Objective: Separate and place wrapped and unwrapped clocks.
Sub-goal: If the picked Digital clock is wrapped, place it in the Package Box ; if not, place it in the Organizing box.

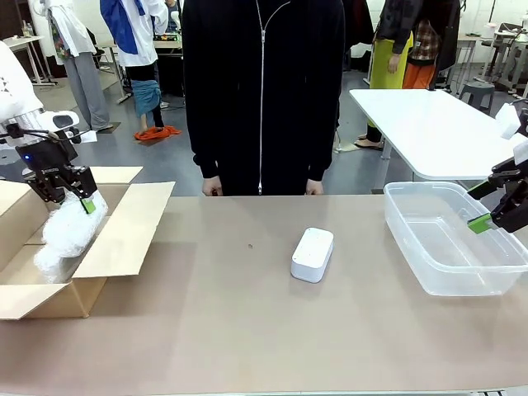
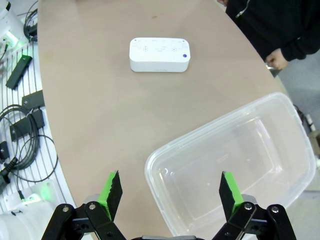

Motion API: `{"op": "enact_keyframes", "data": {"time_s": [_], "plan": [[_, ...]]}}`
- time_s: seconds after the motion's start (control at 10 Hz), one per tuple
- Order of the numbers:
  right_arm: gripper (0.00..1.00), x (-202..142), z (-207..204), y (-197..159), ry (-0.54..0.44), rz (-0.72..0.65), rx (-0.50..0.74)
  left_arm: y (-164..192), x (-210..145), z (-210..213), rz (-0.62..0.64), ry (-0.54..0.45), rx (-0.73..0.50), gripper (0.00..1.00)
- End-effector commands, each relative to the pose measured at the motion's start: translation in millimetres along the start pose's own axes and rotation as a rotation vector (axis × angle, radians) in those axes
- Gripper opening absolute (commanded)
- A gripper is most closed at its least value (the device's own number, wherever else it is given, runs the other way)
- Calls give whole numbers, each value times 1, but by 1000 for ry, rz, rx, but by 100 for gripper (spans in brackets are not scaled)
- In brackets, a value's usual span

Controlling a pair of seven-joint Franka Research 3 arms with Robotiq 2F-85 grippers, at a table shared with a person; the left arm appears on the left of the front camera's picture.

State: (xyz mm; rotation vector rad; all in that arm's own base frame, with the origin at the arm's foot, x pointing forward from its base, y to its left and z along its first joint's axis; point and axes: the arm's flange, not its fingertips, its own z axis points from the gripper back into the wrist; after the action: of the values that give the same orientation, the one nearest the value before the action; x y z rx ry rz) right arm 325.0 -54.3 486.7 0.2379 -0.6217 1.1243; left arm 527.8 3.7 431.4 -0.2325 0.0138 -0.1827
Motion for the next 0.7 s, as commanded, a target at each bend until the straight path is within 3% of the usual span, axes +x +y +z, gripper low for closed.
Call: {"op": "enact_keyframes", "data": {"time_s": [0.0,0.1,0.2,0.4,0.6], "plan": [[100,-1,-3,-2,-34,9,16,1,4,5,11,8,-7,67],[100,-1,-3,-2,-34,9,16,1,3,5,14,10,-8,74],[100,-1,-3,-2,-34,9,16,2,4,6,21,15,-7,86],[100,-1,-3,-2,-34,9,16,2,4,8,24,25,2,100],[100,-1,-3,-2,-34,9,16,1,3,11,28,28,15,100]]}}
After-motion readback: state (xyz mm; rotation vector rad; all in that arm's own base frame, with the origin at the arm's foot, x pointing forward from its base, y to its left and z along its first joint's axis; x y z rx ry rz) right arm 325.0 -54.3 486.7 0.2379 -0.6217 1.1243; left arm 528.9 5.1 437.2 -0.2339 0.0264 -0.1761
